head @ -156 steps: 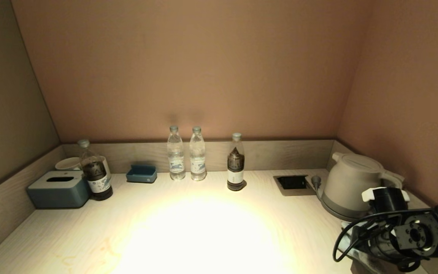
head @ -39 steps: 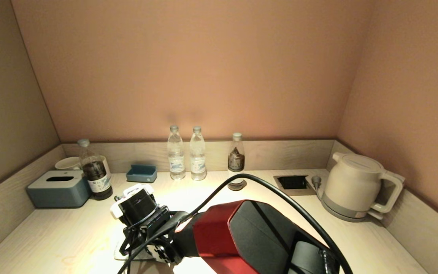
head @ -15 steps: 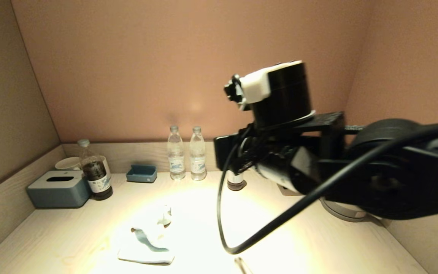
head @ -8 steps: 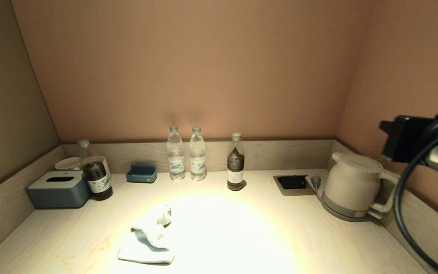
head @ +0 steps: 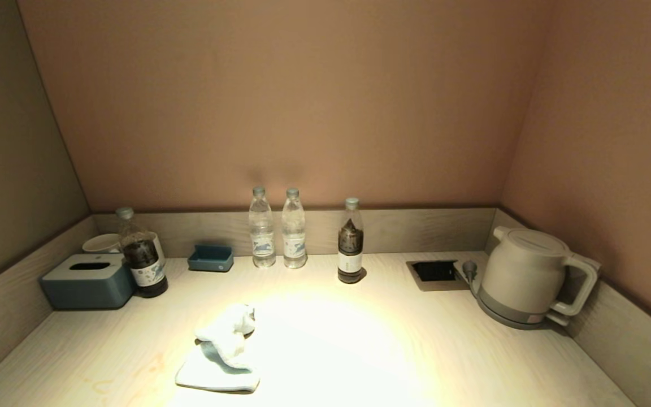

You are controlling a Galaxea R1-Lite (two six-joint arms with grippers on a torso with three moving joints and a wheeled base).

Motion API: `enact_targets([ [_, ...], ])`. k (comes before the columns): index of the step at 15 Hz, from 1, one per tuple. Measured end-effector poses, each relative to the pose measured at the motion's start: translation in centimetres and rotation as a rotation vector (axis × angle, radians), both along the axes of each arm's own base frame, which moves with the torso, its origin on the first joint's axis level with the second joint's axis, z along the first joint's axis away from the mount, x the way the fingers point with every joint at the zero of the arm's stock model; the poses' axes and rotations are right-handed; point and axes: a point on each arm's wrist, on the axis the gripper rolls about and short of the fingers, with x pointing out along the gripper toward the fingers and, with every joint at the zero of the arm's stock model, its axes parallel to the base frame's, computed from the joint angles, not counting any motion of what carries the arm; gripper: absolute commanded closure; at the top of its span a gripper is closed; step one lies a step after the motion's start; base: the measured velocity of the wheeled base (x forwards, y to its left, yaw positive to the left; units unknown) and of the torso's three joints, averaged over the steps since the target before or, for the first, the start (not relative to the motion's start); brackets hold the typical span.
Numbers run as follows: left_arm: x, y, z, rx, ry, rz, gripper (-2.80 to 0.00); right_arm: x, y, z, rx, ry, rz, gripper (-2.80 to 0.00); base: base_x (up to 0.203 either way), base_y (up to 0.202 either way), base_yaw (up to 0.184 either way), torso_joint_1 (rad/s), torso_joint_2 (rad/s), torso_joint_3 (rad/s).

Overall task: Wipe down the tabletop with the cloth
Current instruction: Sweep the stains on the table

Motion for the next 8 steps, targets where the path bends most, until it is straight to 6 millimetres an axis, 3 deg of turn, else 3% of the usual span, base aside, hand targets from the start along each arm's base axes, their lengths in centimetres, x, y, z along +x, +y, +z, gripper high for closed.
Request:
enact_targets([
  [4, 0.0, 0.0, 0.0, 0.000, 0.000, 0.000, 0.00, -4.8, -2.0, -1.6, -0.035, -0.067, -0.182, 0.00, 0.000, 0.000, 0.000, 0.000, 0.00, 0.000],
  [8, 0.0, 0.0, 0.0, 0.000, 0.000, 0.000, 0.00, -8.6, -2.4, -3.7, -0.090, -0.114, -0.410, 0.00, 0.000, 0.000, 0.000, 0.000, 0.00, 0.000],
])
